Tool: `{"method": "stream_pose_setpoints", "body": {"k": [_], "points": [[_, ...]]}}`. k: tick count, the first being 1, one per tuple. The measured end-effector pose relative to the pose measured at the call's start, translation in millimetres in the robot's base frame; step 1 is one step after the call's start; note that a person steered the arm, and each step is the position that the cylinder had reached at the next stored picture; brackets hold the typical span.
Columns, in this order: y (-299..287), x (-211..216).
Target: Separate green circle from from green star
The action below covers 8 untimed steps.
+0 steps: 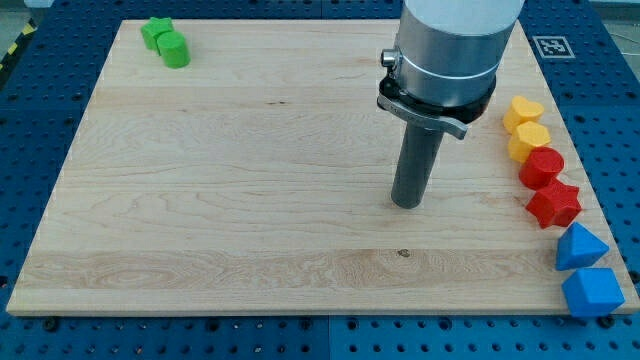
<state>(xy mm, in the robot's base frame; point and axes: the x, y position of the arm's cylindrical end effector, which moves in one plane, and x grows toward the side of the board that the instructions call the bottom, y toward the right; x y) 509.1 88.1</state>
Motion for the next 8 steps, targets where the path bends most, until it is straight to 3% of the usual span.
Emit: {"method": "stream_pose_setpoints", "body": {"k": [1,3,8], "points": [[-3,0],[-81,0],[-179,1]]}}
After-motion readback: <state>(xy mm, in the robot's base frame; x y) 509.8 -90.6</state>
